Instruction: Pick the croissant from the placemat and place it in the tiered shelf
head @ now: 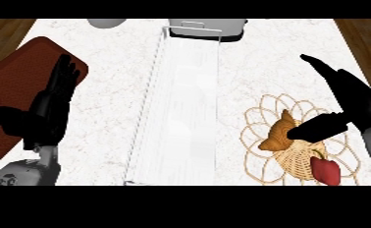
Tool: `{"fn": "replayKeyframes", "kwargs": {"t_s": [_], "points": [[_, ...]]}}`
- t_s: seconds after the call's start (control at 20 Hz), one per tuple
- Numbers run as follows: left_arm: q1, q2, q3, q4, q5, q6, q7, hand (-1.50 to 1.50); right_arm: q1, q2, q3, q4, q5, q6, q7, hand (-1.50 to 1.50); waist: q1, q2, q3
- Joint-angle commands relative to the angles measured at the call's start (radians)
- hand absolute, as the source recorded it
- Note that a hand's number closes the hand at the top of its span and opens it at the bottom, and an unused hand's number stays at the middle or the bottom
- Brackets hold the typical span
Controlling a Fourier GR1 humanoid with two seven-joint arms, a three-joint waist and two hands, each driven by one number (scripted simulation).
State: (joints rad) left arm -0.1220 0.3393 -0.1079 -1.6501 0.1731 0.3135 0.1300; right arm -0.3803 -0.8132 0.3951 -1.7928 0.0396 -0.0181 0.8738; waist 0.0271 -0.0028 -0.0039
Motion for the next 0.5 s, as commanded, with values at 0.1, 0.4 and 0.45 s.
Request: {"fn": "replayKeyframes", "kwargs": {"t_s": [0.1, 0.4, 0.45], "points": [[-0.032, -0.008, -0.004, 0.039, -0.021, 0.007, 0.01, 0.0, -0.189, 0.071, 0.211, 0.002, 0.12, 0.133, 0.376, -1.5, 0.013, 0.007, -0.002], [0.016, -0.006, -0.005, -0.021, -0.019, -0.005, 0.014, 0.0, -0.244, 0.184, 0.278, 0.142, 0.168, 0.172, 0.458, -1.5, 0.0, 0.003, 0.002], [0.034, -0.011, 0.01, 0.005, -0.011, -0.017, -0.035, 0.0, -0.271, 0.175, 0.27, 0.171, 0.162, 0.205, 0.46, -1.5, 0.0, 0.004, 0.001]]}}
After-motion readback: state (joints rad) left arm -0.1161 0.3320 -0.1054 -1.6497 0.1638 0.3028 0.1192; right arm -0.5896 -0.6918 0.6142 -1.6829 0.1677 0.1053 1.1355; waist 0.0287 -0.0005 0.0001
